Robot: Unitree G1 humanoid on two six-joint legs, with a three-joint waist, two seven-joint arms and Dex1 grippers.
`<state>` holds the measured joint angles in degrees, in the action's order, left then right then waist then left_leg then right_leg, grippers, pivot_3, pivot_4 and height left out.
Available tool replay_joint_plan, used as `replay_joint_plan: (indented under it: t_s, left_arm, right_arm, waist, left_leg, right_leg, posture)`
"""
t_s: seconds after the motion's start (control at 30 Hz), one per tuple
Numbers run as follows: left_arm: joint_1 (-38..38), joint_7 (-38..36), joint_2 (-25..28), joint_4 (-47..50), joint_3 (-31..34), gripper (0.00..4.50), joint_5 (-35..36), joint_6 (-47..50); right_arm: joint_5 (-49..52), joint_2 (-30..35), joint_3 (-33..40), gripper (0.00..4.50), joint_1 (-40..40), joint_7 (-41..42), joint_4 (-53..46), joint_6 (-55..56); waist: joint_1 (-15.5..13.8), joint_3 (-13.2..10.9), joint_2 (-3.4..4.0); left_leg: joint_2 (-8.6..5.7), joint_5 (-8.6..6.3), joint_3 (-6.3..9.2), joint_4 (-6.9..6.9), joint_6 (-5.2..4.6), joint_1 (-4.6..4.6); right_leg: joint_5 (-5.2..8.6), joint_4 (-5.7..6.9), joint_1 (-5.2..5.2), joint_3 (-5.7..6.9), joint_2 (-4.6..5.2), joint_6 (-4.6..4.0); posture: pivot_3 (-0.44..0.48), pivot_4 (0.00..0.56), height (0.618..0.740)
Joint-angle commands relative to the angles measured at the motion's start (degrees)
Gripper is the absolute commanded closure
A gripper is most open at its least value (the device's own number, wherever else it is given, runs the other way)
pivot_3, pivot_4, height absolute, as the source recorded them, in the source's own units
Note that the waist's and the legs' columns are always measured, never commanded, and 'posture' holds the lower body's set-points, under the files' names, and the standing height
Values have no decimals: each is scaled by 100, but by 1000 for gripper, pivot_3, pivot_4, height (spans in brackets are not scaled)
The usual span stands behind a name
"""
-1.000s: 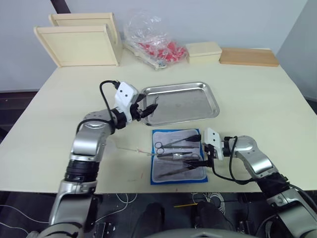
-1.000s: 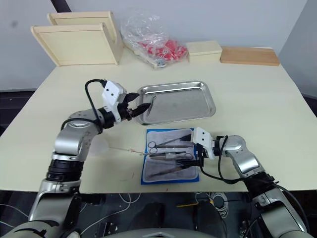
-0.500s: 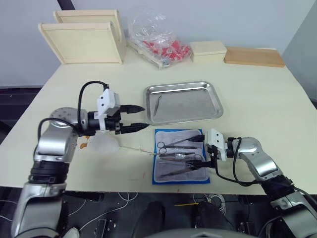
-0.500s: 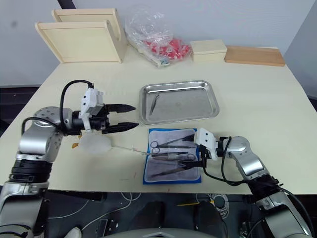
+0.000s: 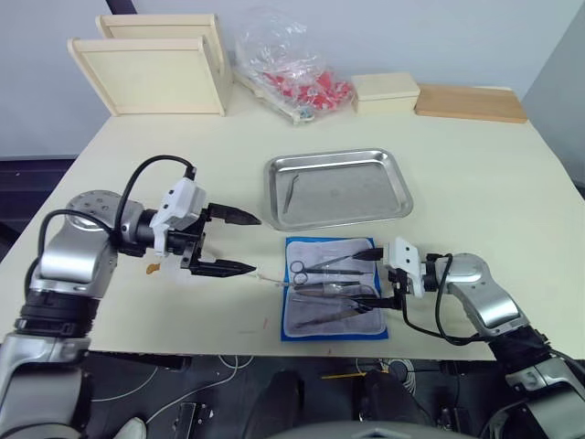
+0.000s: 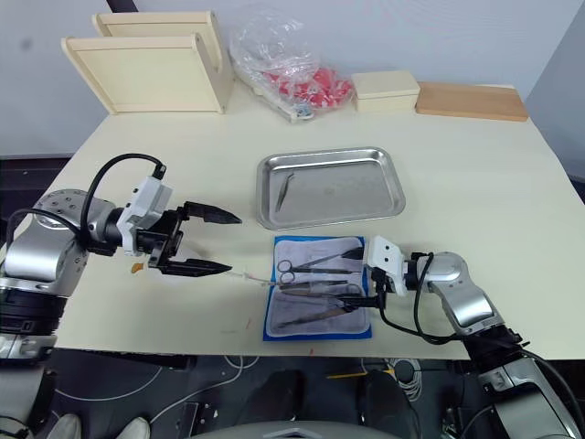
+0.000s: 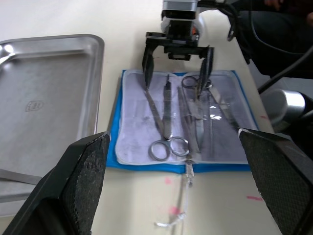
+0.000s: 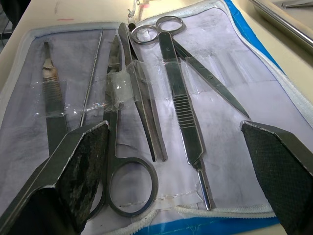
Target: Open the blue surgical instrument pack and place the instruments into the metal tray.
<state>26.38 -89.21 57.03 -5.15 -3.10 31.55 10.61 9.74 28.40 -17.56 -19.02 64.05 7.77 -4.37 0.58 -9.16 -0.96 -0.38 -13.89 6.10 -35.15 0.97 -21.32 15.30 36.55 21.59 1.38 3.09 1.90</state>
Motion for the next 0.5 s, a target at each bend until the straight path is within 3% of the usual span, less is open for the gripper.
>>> replay_joint_plan:
  t_s: [0.03,0.23,0.5]
  left_arm:
    - [31,-329,131,31,-79,50,128,-272]
    - [63,-329,-31,-6,-136,50,-57,-382]
    - [28,904,-924,180,-414,50,-958,-397]
  right_arm:
    - [-468,282,-183,0,345,-130,509,-297]
    - [-463,290,-177,0,330,-113,506,-289]
    - [-505,260,-207,0,378,-194,507,-278]
  waist:
    - [-2,0,0]
    - [-1,-1,-2]
    - [-14,14,-25]
  left_leg:
    - [0,0,-1,0,0,0]
    - [-1,0,-25,0,-1,0]
    - [-8,1,-33,-6,-2,-2]
  right_leg:
    - [1,0,0,0,0,-1]
    - [-3,1,0,3,-4,5]
    - [-5,7,-3,-4,-7,8]
  posture:
    - [0,150,740]
    - [0,150,740]
    - [0,150,740]
